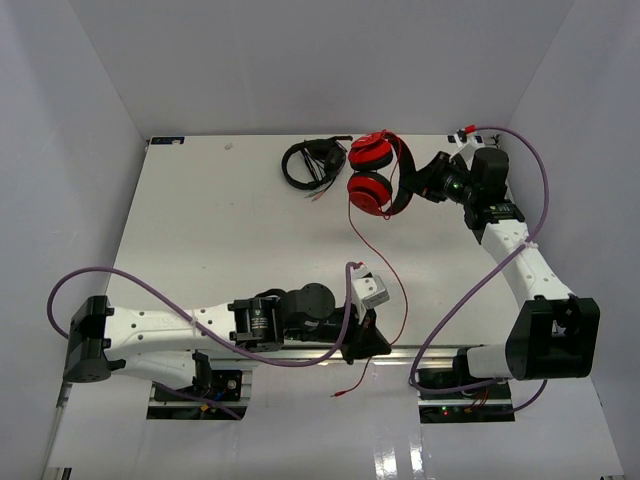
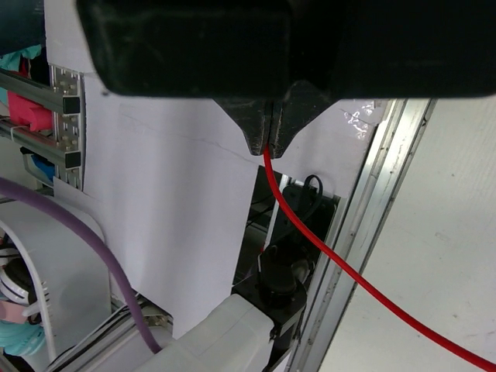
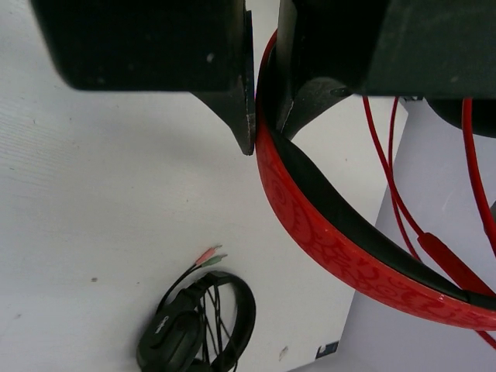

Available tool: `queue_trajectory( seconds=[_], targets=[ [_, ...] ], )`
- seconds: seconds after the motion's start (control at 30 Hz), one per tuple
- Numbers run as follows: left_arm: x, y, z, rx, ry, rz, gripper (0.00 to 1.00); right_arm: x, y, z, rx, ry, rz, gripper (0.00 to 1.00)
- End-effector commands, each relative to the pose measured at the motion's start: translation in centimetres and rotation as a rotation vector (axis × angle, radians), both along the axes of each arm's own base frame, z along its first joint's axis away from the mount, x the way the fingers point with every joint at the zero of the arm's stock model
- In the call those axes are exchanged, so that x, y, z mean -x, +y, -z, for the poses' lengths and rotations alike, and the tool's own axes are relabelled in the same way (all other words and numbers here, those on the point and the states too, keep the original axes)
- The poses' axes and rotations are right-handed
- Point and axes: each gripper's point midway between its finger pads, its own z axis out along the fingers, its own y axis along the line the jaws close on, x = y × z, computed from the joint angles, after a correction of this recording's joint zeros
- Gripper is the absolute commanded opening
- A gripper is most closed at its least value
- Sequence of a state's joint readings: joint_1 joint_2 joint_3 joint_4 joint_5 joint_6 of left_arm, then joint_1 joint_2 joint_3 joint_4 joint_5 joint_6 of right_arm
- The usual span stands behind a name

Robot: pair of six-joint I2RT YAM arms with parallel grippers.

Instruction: Wrap the headphones

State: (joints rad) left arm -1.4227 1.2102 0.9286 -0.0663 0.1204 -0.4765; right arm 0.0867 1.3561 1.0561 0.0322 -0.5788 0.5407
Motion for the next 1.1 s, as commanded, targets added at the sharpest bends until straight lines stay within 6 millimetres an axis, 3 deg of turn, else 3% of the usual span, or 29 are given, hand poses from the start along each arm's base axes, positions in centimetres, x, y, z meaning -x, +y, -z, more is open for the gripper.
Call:
queue_trajectory(
  seconds=[0.0, 0.2, 0.47, 0.67, 0.83, 1.07],
  targets=[
    [1.4, -1.0, -4.5, 0.122, 0.004, 0.087, 0.00, -2.0, -1.9, -5.7, -0.097, -0.113, 0.224, 0.08],
    [3.3, -1.1, -6.2, 0.122, 0.029, 0.166, 0.00, -4.6, -4.0, -7.4, -0.102, -0.189, 0.378, 0.08],
    [3.9, 0.4, -7.1, 0.080, 0.033, 0.163, 0.00, -7.8, -5.7, -6.0, -0.014, -0.213, 0.486, 0.08],
    [3.7, 1.4, -8.0, 0.056, 0.017, 0.147, 0.00, -8.5, -7.3, -6.2, 0.051, -0.254, 0.592, 0.08],
    [3.2, 1.9, -9.3, 0.025, -0.020, 0.135, 0.00, -8.5, -6.9, -6.1, 0.158, -0.325, 0.615, 0.08],
    [1.9, 3.0, -12.3, 0.010, -0.088, 0.085, 0.00, -9.2, -6.8, -4.1, 0.330, -0.361, 0.599, 0.08]
  ],
)
